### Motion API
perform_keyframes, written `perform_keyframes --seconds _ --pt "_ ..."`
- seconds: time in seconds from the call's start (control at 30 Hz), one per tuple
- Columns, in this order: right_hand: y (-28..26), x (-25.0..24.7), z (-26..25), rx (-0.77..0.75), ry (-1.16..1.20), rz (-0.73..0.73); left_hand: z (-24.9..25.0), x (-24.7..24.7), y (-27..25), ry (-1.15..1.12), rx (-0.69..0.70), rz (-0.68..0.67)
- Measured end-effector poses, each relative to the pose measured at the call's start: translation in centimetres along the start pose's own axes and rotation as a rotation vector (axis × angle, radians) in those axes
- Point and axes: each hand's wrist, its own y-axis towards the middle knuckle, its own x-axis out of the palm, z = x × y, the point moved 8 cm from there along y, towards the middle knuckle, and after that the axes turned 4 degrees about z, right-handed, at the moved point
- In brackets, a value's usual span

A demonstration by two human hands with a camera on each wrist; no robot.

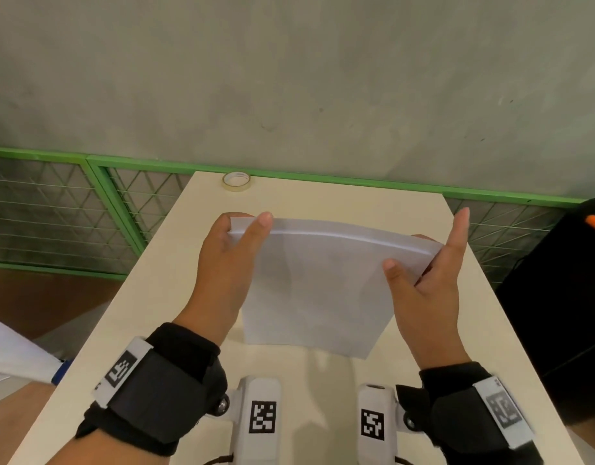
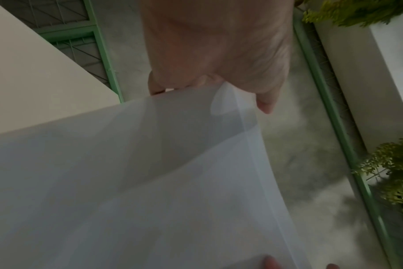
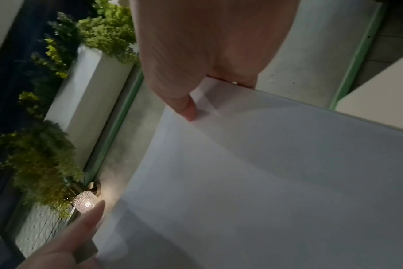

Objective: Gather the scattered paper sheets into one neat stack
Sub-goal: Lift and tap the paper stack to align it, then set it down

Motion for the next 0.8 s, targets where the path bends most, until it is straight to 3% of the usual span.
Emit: perform_keyframes --seconds 0.33,0.7,0.8 --pt "-0.1 -0.1 -0.9 -0.071 -0.148 0.015 -1.1 -0.2 0.6 0.040 0.007 -0.034" --pt "0.3 -0.2 -1.1 -0.209 -0.279 0.006 -6.3 -1.1 -0.3 0.121 -0.204 -0.179" --pt "0.7 0.0 -2.6 -0.230 -0.398 -0.001 -6.5 -1.0 -0.4 0.155 -0.192 -0.210"
